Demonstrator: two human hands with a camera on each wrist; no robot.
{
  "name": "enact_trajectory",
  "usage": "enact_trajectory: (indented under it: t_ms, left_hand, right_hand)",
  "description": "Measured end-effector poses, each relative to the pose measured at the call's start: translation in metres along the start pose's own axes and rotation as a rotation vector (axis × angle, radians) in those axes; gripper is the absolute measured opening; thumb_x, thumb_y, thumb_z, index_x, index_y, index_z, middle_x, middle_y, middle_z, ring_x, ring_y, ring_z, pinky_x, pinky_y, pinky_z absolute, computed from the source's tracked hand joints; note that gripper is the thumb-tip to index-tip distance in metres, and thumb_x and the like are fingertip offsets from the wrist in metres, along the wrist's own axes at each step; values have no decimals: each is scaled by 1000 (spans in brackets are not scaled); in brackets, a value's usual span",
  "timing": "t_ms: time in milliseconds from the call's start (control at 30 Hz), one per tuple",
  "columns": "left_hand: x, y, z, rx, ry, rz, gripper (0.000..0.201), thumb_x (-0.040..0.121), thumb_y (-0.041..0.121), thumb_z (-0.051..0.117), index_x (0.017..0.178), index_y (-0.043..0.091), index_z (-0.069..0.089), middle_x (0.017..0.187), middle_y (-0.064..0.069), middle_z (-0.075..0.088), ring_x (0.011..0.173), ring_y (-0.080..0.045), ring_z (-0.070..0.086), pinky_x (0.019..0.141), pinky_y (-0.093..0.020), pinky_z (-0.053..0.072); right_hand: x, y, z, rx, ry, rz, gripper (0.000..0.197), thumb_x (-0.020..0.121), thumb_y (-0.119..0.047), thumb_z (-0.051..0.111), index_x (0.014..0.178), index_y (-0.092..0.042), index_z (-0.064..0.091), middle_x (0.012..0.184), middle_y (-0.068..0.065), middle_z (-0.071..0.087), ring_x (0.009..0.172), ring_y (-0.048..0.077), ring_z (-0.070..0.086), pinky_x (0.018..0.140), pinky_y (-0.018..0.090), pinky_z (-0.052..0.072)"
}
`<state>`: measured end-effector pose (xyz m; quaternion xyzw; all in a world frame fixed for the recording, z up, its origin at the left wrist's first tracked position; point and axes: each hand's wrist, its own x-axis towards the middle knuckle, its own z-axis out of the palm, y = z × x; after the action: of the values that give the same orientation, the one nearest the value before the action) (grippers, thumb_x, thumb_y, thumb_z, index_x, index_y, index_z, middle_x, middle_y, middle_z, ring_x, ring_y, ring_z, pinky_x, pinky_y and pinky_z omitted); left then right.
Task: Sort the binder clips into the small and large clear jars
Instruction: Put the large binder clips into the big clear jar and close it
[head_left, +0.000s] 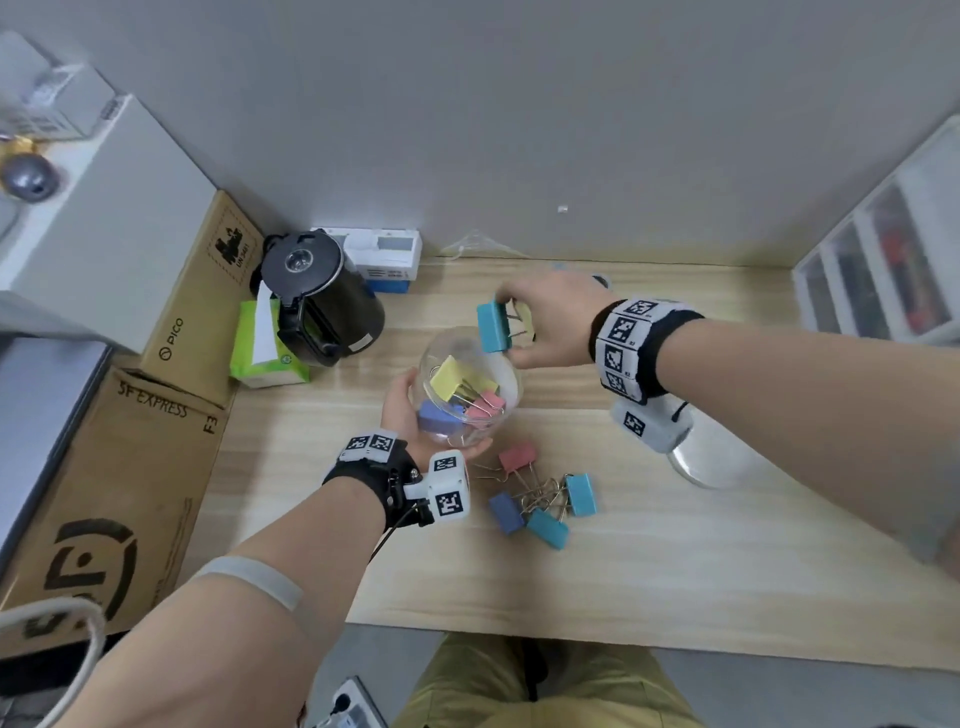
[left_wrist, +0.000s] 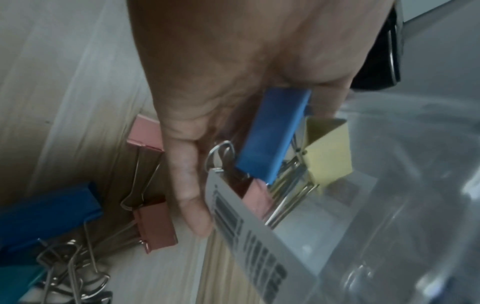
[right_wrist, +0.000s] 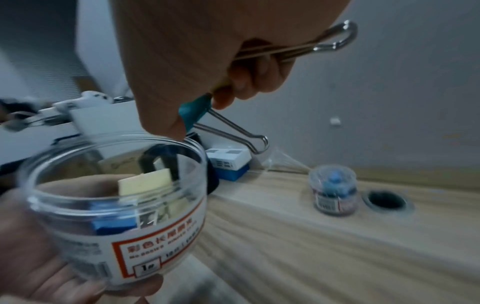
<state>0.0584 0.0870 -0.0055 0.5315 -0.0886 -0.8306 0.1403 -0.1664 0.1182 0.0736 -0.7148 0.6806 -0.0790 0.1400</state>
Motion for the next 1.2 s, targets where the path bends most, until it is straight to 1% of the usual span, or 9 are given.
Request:
enact_trajectory:
  t_ms: [133, 267, 367, 500, 600, 733, 867, 1067, 1200]
  left_hand:
    - [0, -9, 16, 17, -63, -45, 78, 90, 67, 40, 126, 1, 61, 115, -28, 70, 101, -41, 65, 87, -49, 52]
    - [-3, -21, 26, 80, -111, -54, 64, 91, 57, 51, 124, 3, 62, 111, -26, 69, 87, -44, 70, 71, -56, 59]
    - [-3, -26, 31, 52, -98, -79, 66, 88, 54, 60, 131, 5, 60, 123, -29, 67, 110, -51, 64, 96, -65, 49]
    - [1, -27, 35, 42, -99, -97, 70, 86, 62, 57, 128, 6, 61, 131, -26, 63, 117, -50, 60, 99, -64, 47]
    - [1, -25, 36, 50, -127, -110, 71, 83, 64, 58, 128, 11, 63, 138, -24, 59, 114, -50, 59, 91, -64, 52]
    - [1, -25, 40, 58, -87, -107, 70, 85, 66, 54, 126, 10, 61, 116, -27, 68, 90, -48, 70, 68, -56, 59]
    - [1, -26, 41, 70, -117, -95, 68, 89, 65, 48, 125, 8, 61, 95, -26, 74, 77, -47, 73, 64, -53, 60]
    - [5, -23, 40, 29, -172, -84, 73, 93, 67, 43, 122, 2, 60, 94, -26, 73, 71, -45, 72, 55, -47, 57]
    - [12, -24, 37, -4, -156, -61, 77, 90, 65, 50, 134, 2, 56, 109, -28, 69, 80, -49, 70, 57, -48, 56]
  right_hand:
    - [-4, -25, -7, -132, -254, -229, 59, 72, -47, 75, 122, -22, 57, 110, -4, 61, 95, 19, 59, 77, 32, 49]
    - [-9, -38, 11, -206, -397, -261, 54, 75, -43, 75, 123, -25, 56, 105, -9, 61, 81, 16, 54, 66, 29, 44]
    - [-13, -40, 23, -138, -370, -270, 45, 77, -37, 71, 119, -25, 59, 100, -9, 62, 86, 17, 57, 69, 30, 48]
    - [-12, -37, 31, -22, -300, -168, 52, 72, -45, 71, 118, -24, 59, 100, -8, 66, 87, 17, 62, 71, 32, 54]
    - [-11, -33, 30, 46, -254, -103, 59, 73, -46, 72, 123, -20, 55, 105, -5, 64, 88, 17, 60, 72, 31, 51]
    - [-9, -32, 24, 43, -362, -91, 57, 71, -42, 76, 118, -17, 55, 104, -2, 62, 87, 18, 59, 72, 32, 52]
    - [-10, -34, 28, -23, -310, -38, 35, 80, -39, 66, 104, -15, 55, 92, 1, 62, 76, 20, 58, 60, 31, 48]
    - [-13, -36, 32, -19, -146, 85, 33, 85, -35, 61, 106, -14, 47, 88, 1, 51, 73, 24, 50, 60, 32, 37]
    - [-10, -36, 32, 110, -178, 78, 45, 80, -42, 66, 111, -14, 48, 104, 4, 56, 84, 23, 55, 72, 37, 50]
